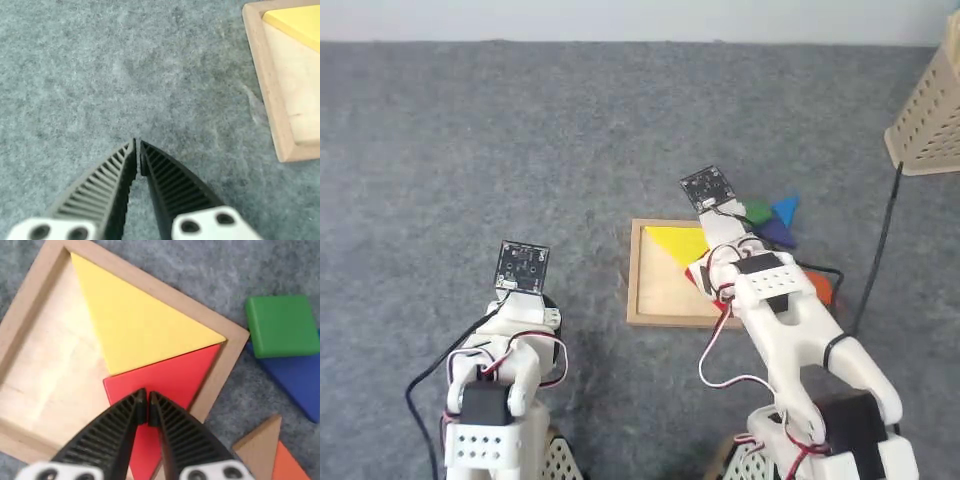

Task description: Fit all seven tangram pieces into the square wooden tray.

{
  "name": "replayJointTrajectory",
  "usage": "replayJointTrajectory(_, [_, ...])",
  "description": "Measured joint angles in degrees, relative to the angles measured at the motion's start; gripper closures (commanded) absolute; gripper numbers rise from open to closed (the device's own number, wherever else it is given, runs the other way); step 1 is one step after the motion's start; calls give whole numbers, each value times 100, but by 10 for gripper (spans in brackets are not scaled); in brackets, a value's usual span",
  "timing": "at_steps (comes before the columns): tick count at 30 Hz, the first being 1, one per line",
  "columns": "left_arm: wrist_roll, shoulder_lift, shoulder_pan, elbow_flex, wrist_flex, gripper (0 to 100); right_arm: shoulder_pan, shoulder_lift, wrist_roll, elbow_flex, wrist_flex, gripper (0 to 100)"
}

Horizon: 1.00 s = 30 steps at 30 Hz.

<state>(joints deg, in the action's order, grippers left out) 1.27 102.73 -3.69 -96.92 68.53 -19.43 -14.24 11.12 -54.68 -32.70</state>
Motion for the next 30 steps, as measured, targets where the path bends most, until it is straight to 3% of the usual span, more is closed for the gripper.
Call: replayJointTrajectory(30, [0,0,0,0,0,989,941,809,-9,958,-598,991])
